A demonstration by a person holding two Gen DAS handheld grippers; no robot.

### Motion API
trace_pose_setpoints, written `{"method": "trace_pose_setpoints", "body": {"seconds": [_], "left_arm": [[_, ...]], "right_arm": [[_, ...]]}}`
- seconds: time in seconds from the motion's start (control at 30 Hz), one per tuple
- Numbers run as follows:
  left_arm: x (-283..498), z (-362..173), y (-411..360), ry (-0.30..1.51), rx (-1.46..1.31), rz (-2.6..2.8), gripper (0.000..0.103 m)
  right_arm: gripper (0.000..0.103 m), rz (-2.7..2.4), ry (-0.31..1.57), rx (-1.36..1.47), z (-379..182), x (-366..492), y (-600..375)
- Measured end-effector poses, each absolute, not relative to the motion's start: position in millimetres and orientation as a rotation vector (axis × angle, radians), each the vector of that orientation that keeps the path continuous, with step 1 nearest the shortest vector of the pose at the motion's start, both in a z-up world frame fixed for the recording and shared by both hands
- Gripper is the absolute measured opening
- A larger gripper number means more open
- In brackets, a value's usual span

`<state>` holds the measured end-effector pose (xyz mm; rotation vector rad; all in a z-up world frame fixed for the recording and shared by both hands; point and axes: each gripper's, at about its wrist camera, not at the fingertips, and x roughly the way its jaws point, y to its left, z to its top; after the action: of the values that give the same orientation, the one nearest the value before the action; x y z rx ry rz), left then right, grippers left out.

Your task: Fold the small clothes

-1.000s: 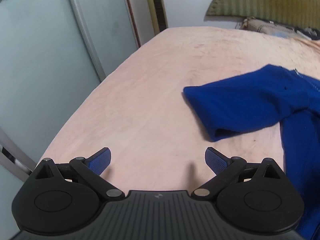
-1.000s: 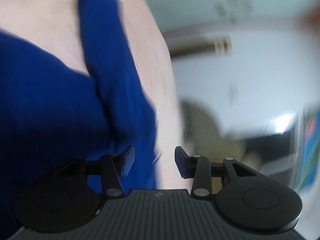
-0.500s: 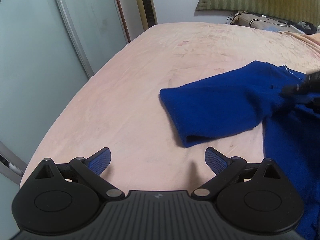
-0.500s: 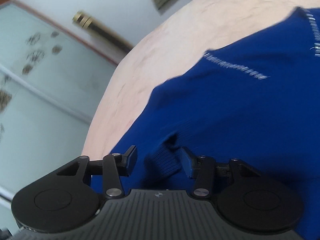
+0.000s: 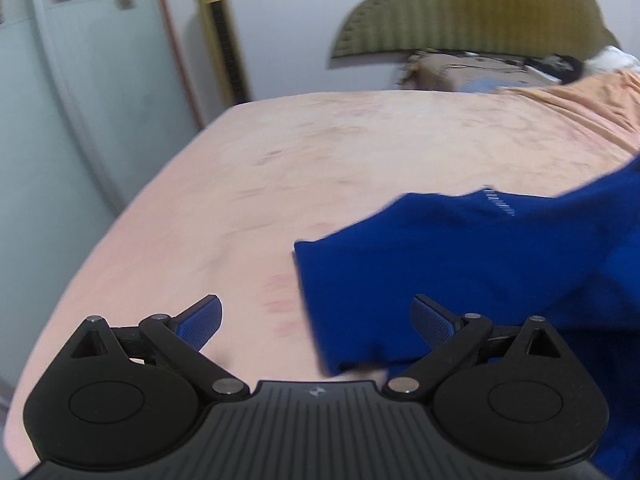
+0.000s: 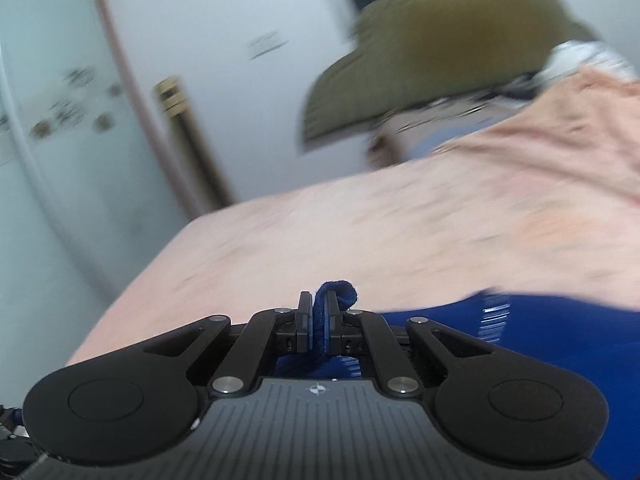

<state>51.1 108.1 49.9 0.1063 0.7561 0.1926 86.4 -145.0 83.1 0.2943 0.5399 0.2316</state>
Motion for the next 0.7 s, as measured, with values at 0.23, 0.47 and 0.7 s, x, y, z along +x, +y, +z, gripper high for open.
{"method": "trace_pose_setpoints", "body": {"seconds": [0.23, 0.47, 0.7], "left_arm": [[83, 27, 40, 0.793, 0.184, 0.071, 0.101], [96, 2, 16, 0.839, 0.257, 0.068, 0.101], [99, -2, 21, 0.868, 0.213, 0.078, 0.101]], "right_arm": [[0.008, -0.028, 0.552, 0.389, 56, 50, -267], [0.006, -0.121, 0.622, 0.406, 13, 41, -313], [0.047, -0.014, 0.694, 0.447, 0, 54, -314]]}}
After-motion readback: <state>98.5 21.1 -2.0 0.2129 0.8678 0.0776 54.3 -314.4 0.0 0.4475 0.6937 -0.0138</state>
